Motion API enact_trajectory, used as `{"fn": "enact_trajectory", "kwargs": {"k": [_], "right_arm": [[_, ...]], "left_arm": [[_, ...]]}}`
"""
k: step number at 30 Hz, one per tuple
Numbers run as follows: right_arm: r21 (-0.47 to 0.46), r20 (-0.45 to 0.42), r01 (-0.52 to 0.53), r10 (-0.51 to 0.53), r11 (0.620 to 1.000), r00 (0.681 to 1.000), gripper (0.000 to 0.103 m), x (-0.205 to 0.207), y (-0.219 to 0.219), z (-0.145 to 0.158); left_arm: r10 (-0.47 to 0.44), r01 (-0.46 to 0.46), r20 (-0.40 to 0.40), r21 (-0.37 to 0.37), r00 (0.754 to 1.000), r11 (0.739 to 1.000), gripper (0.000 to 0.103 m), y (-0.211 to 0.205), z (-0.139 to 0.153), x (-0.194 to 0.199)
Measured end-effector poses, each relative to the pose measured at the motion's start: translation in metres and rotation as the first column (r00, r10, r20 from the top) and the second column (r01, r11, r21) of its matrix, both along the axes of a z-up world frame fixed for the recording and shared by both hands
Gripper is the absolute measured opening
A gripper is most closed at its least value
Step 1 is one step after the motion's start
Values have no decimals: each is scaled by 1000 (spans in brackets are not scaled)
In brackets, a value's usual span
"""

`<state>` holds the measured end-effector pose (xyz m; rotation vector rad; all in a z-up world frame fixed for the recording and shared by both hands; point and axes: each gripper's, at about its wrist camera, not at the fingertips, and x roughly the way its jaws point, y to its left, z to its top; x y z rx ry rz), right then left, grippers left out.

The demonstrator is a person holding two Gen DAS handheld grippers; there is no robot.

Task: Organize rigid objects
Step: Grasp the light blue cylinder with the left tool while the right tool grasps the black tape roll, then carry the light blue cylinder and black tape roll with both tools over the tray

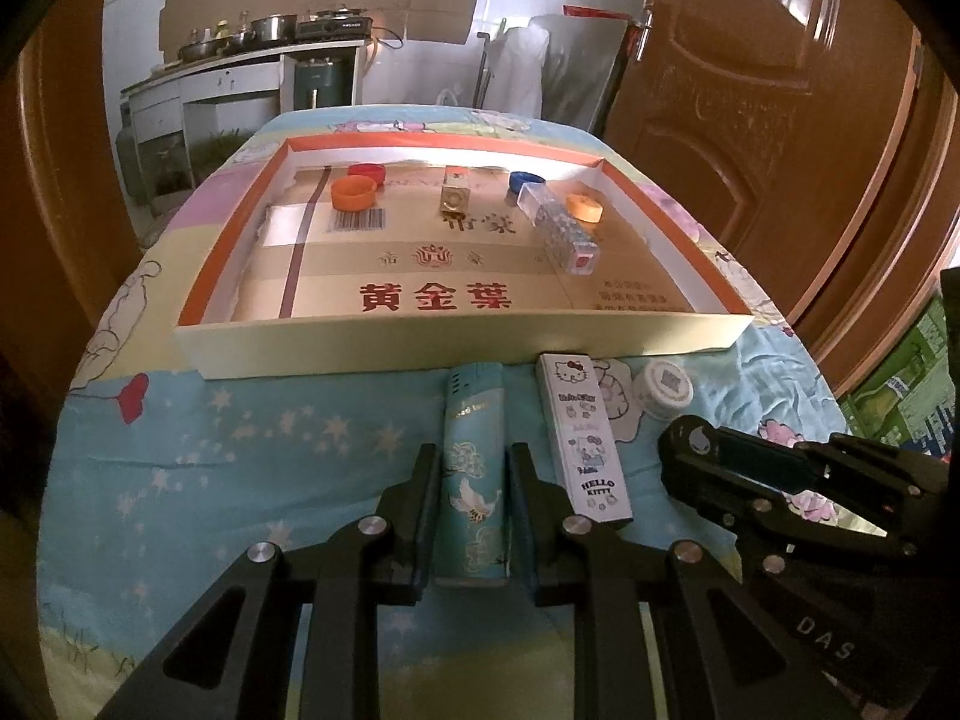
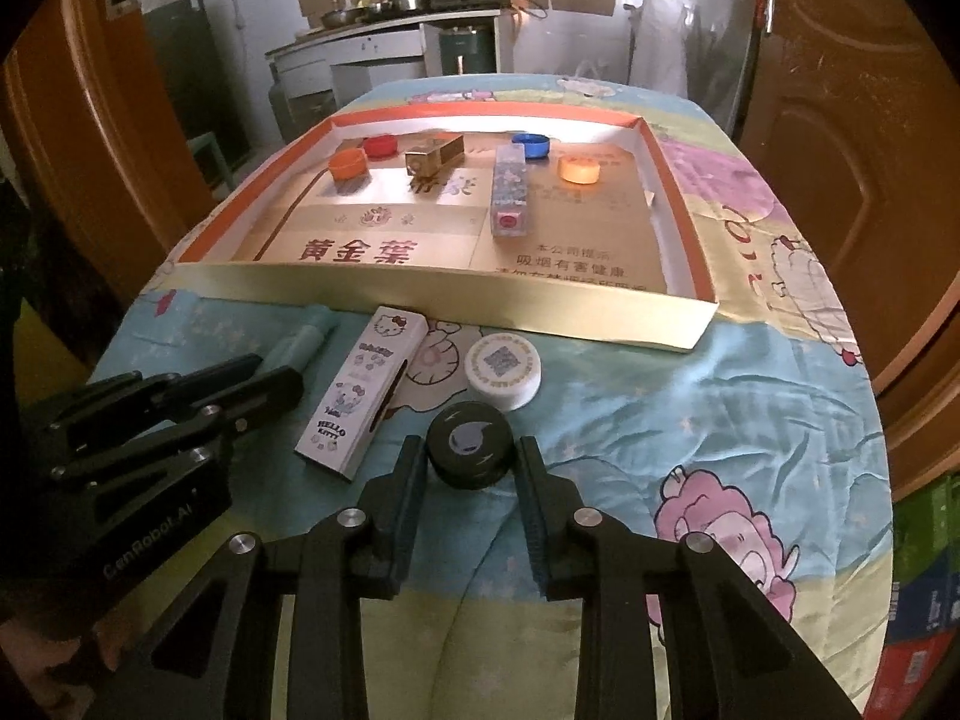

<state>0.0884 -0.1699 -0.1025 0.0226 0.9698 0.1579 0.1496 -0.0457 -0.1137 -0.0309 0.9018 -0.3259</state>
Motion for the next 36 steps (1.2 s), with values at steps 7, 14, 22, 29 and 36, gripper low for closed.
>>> {"fn": "enact_trajectory", "kwargs": {"k": [7,14,22,29,36], "right_arm": [[-1,15,1,-1,1000,1000,31,-8,0,9],[4,36,1,-2,1000,999,31,-15,0,21],[1,63,-11,11,1000,998,31,-19,5,35],[-3,89,-26,26,1000,996,31,-19,11,47],[-8,111,-43,43,999,993,31,-12,16,58]], "left_arm": [[6,-6,15,-18,1000,1000,23,4,9,-8],[8,-7,42,-32,999,999,23,7,23,-17],[23,-22,89,-21,996,1000,23,11,43,-24],[37,-35,133,-18,990,999,23,14,63,-23],[48,-46,153,-16,987,999,23,16,73,-17]]}}
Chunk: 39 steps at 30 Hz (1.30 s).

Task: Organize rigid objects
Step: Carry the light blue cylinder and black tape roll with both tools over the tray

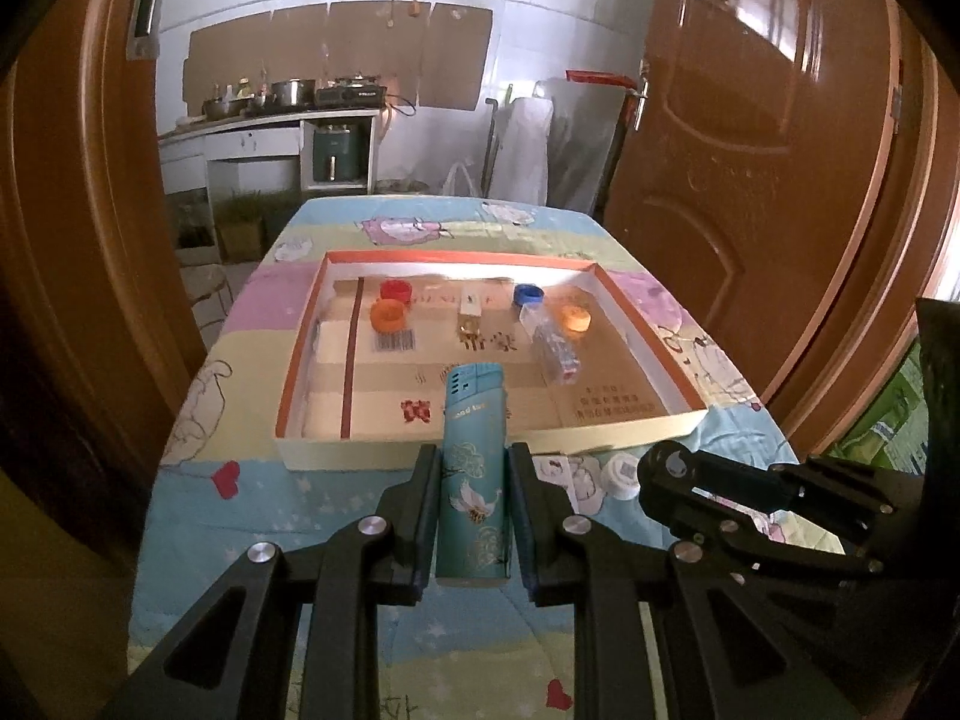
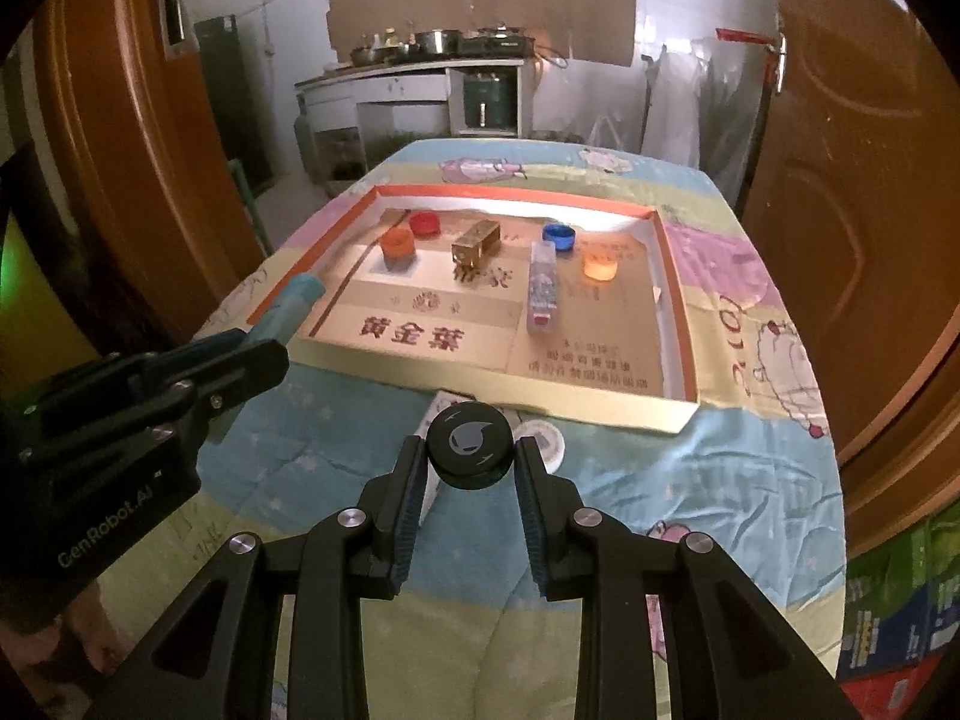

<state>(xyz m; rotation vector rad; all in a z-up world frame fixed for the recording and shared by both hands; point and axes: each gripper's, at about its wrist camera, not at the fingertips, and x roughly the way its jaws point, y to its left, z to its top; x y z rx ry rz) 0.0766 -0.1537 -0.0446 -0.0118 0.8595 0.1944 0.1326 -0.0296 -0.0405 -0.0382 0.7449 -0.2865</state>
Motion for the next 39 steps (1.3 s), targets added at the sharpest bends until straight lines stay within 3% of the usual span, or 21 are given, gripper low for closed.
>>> {"fn": "enact_trajectory", "kwargs": {"k": [11,39], "right_arm": [[3,20,-23,22,1000,1000,31,17,9,8],[55,11,-62,61,997,998,31,100,13,-1]], "left_arm": [[29,-29,7,-3,1000,1000,23,5,8,20],[65,-67,-68,-19,996,998,23,9,-3,100]]}}
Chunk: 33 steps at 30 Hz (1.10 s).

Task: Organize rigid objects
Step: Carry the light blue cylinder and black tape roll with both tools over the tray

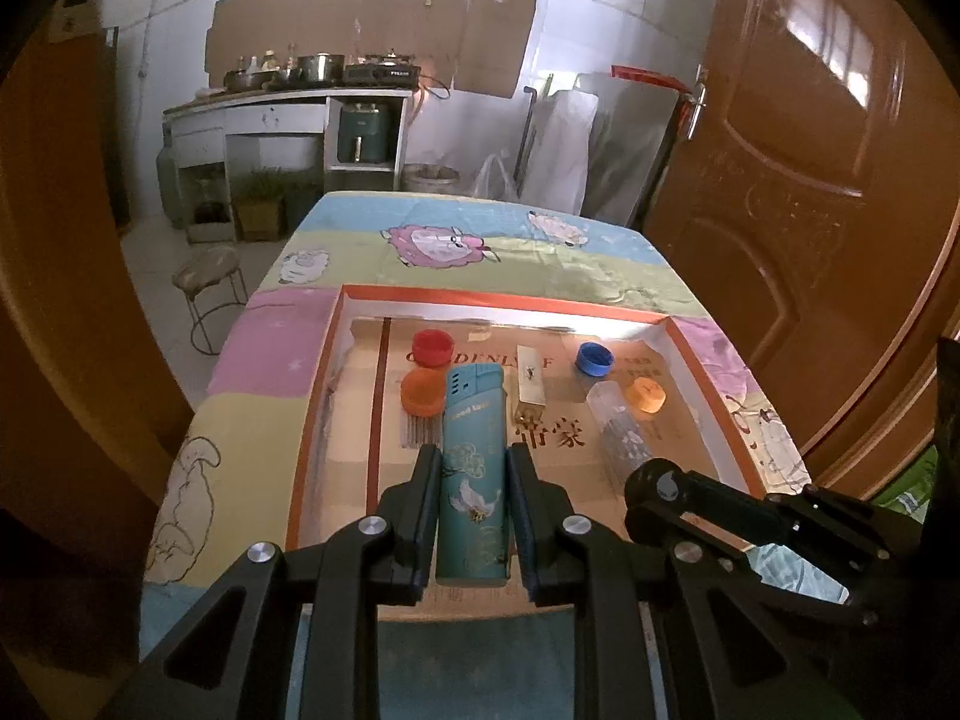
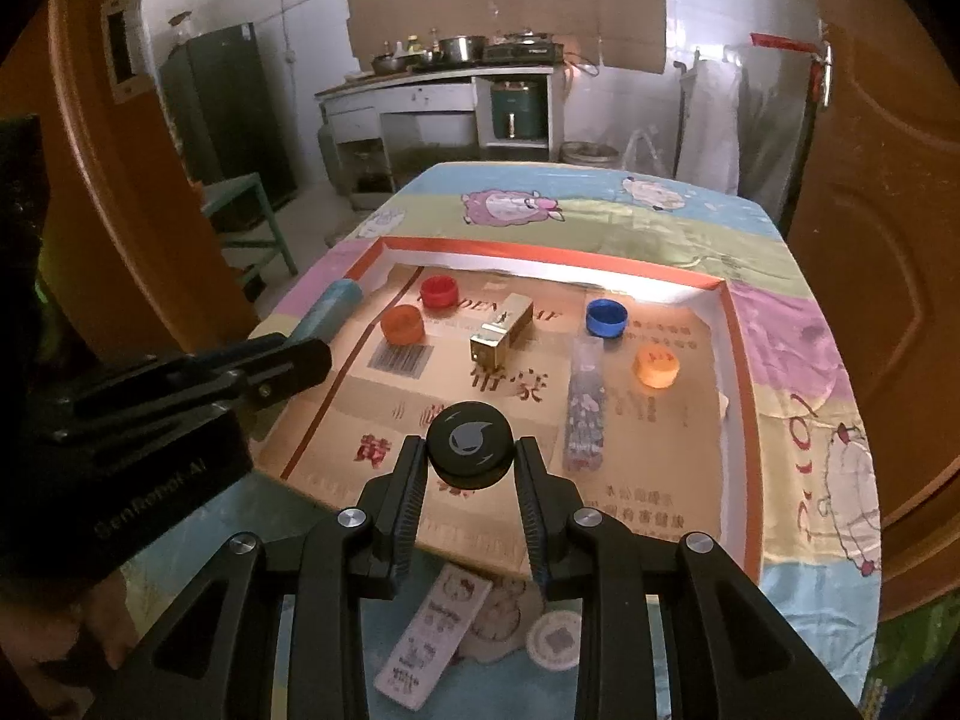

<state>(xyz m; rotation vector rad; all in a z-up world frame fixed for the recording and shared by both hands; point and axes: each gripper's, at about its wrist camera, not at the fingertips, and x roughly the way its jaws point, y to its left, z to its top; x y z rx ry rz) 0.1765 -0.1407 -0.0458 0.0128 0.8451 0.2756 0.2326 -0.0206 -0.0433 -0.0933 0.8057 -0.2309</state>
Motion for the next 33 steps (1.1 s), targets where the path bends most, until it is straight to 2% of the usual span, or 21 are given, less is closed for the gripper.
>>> {"fn": "enact_trajectory", "kwargs": {"k": [14,33], "right_arm": [[9,-53,-12,13,1000,999,31,36,2,-27],[4,-93,-28,28,1000,995,31,53,5,-47]], "left_arm": [[-26,25,-84,-8,996,1000,23,-2,-29,30],[-27,29,-132,10,991,1000,23,-3,-50,46]]}}
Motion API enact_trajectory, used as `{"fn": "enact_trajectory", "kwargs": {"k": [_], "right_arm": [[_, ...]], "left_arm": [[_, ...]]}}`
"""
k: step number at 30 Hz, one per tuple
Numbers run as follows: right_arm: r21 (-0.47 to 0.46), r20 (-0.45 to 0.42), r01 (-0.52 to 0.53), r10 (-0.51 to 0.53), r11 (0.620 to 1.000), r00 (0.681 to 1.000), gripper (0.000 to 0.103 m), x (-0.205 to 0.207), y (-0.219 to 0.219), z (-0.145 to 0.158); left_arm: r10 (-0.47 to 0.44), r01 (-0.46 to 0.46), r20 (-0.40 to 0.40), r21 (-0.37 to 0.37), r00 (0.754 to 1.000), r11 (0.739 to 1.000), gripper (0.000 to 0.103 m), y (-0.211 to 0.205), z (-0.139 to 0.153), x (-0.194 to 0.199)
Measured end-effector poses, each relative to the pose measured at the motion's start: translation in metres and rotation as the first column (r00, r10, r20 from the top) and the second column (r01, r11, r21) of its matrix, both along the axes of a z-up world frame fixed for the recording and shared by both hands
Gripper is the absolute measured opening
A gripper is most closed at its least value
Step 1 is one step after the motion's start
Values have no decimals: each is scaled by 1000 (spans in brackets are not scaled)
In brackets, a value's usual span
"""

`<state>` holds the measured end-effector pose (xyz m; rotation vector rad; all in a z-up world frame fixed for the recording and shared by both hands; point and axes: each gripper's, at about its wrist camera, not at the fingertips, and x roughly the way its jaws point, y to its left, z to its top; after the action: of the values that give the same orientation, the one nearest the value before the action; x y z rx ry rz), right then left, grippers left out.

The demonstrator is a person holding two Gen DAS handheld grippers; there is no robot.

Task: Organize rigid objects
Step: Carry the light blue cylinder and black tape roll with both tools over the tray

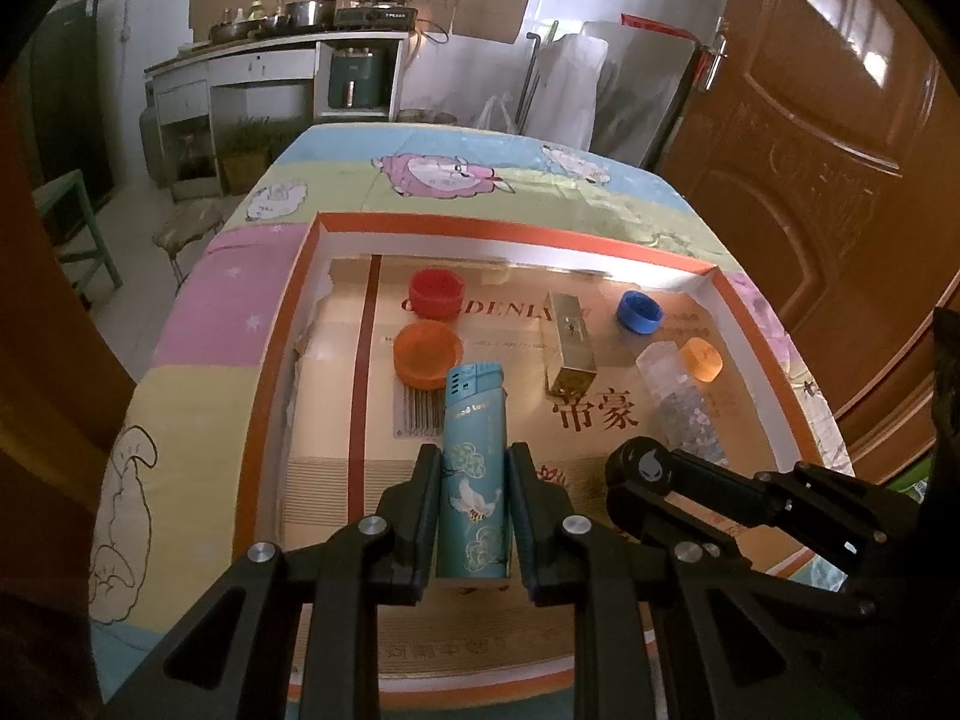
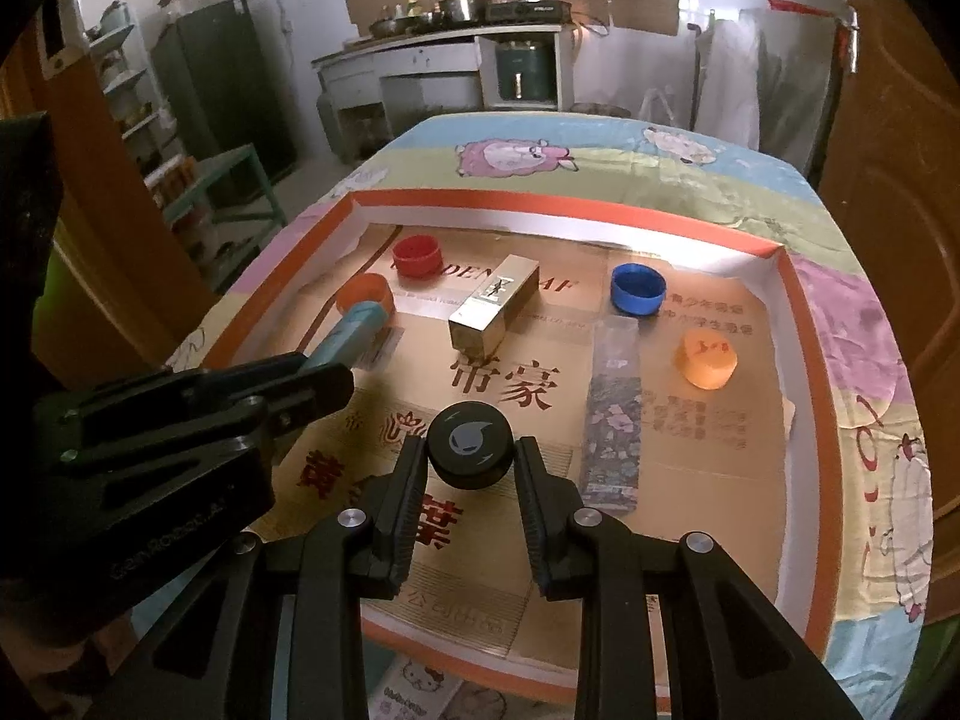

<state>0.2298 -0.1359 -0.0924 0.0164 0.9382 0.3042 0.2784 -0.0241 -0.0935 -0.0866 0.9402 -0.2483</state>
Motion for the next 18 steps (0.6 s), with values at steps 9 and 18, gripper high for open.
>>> {"fn": "enact_trajectory", "kwargs": {"k": [9,18], "right_arm": [[-17,-24,-11,10,1000,1000,31,2,4,-9],[-21,-23,-12,12,1000,1000,31,4,4,-13]], "left_arm": [[-1,1,-29,6,1000,1000,23,0,-11,5],[0,0,-31,0,1000,1000,23,0,-13,6]]}}
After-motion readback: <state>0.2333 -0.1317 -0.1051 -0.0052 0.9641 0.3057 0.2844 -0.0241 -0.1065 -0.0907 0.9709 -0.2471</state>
